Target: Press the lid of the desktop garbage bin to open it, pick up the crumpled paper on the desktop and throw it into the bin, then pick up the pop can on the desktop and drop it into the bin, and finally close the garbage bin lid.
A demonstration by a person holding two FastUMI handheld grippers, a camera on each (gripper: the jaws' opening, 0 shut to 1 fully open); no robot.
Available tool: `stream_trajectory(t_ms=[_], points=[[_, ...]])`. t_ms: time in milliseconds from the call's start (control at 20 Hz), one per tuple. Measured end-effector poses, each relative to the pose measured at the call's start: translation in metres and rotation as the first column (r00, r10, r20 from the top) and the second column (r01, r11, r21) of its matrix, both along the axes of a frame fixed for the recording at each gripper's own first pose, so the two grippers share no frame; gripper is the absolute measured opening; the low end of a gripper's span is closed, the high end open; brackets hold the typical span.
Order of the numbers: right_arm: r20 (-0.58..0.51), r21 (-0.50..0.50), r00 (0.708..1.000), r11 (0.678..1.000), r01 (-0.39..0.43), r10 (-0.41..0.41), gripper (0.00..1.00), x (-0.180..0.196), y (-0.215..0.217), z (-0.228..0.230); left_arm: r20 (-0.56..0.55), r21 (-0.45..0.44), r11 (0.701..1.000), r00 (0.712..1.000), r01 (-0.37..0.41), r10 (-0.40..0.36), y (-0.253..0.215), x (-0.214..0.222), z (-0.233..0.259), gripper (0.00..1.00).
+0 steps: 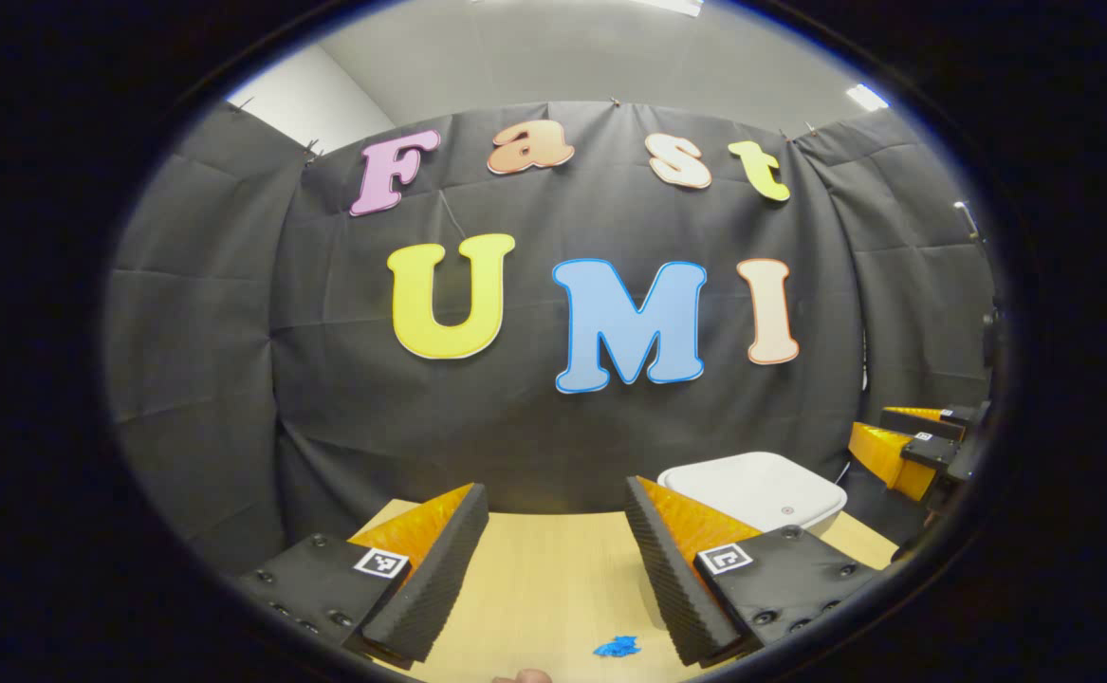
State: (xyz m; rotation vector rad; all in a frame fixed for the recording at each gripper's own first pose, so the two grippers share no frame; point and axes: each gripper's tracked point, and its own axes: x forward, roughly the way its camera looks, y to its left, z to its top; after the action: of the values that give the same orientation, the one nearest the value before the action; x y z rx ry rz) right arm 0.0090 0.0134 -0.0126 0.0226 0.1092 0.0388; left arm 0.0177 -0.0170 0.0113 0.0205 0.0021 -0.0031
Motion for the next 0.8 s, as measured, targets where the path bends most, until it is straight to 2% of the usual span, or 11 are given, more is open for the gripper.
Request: stream_trajectory(t_ms=[50, 150, 200, 300, 350, 450, 500, 800], points=[[-0.008, 0.002, 1.0, 1.0, 0.001, -0.001, 0.62, 0.003, 0.002, -0.001, 0.0, 0.0, 1.0, 1.0, 0.0, 0.0, 0.0, 0.0, 0.0, 0.95], [-0.022, 0.01, 1.0, 1.0, -0.007, 0.008, 0.3, 0.008, -0.001, -0.005, 0.001, 0.002, 1.0, 1.0, 0.001, -0.001, -0.002, 0.001, 0.001, 0.95], [-0.032, 0.001, 0.999, 1.0, 0.005, -0.005, 0.3, 0.006, -0.002, -0.008, 0.0, 0.002, 1.0, 1.0, 0.001, -0.001, -0.003, 0.002, 0.001, 0.95], [-0.031, 0.014, 0.999, 1.0, 0.011, -0.01, 0.01, 0.013, -0.005, -0.011, 0.002, 0.003, 1.0, 1.0, 0.001, -0.001, -0.002, 0.004, 0.001, 0.95], [-0.041, 0.017, 0.999, 1.0, 0.005, -0.004, 0.05, 0.014, -0.003, -0.013, 0.003, 0.004, 1.0, 1.0, 0.001, -0.001, -0.002, 0.004, 0.002, 0.95], [-0.046, 0.005, 0.999, 1.0, 0.006, -0.006, 0.05, 0.015, -0.004, -0.017, 0.002, 0.003, 1.0, 1.0, 0.0, 0.0, -0.001, 0.005, 0.002, 0.95], [-0.051, 0.004, 0.999, 1.0, 0.004, -0.003, 0.02, 0.016, -0.002, -0.017, 0.001, 0.004, 1.0, 1.0, -0.002, 0.002, -0.001, 0.006, 0.001, 0.95], [-0.092, -0.004, 0.995, 1.0, -0.026, 0.025, 0.02, 0.029, 0.004, -0.037, 0.005, 0.01, 1.0, 1.0, -0.007, 0.007, 0.003, 0.01, 0.003, 0.95]])
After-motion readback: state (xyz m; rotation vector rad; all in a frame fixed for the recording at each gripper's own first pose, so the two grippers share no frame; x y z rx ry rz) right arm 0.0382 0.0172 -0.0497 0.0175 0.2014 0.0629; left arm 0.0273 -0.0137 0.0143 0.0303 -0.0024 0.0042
